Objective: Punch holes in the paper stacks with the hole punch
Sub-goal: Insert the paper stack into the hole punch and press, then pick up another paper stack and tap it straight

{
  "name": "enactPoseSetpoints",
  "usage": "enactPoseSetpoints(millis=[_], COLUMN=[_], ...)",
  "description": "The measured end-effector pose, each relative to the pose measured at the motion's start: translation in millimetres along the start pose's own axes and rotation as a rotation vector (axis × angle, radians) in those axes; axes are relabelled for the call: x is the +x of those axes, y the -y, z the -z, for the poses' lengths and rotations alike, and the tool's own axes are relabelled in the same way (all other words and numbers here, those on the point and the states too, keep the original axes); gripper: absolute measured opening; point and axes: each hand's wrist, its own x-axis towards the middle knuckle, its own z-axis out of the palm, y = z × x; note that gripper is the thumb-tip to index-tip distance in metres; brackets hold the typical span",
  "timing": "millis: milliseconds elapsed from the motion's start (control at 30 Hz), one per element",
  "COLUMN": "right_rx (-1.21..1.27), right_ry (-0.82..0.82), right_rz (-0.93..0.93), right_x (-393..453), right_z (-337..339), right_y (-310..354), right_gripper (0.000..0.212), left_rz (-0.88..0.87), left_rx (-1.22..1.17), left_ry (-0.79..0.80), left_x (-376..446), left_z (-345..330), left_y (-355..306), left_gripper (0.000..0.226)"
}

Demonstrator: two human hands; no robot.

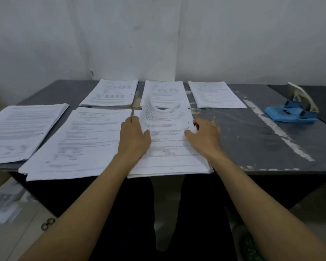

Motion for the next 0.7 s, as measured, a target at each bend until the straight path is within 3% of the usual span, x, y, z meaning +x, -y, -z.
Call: enactPoseSetpoints(millis=[367, 467, 533, 700], right_rx=[0.337, 0.251, 0.125, 0.118], right_ry=[-0.019, -0.066, -0.045, 0.029], right_rz=[0.055, -0.019, -0.038, 0.064], right_x=[-7.1, -3.8, -3.0, -2.5], right_z=[8.4, 6.1, 2.5, 2.7], right_y=[5.7, 2.0, 0.8, -0.3], right_gripper=[0.017, 0.018, 0.031, 0.052], left_rz=[-0.049, -0.073, -0.089, -0.046], left_rx=[0.099, 0.101, 0.086, 0.098], left_ry=[-0.005, -0.003, -0.009, 0.011], left_x=[-2.0, -1.6, -1.5, -1.4], left_z=[-0.3, -0.1, 0.1, -2.7], left_y=[-8.9, -8.5, -8.3, -9.4], left_gripper=[0.042, 0.044, 0.042, 0.046])
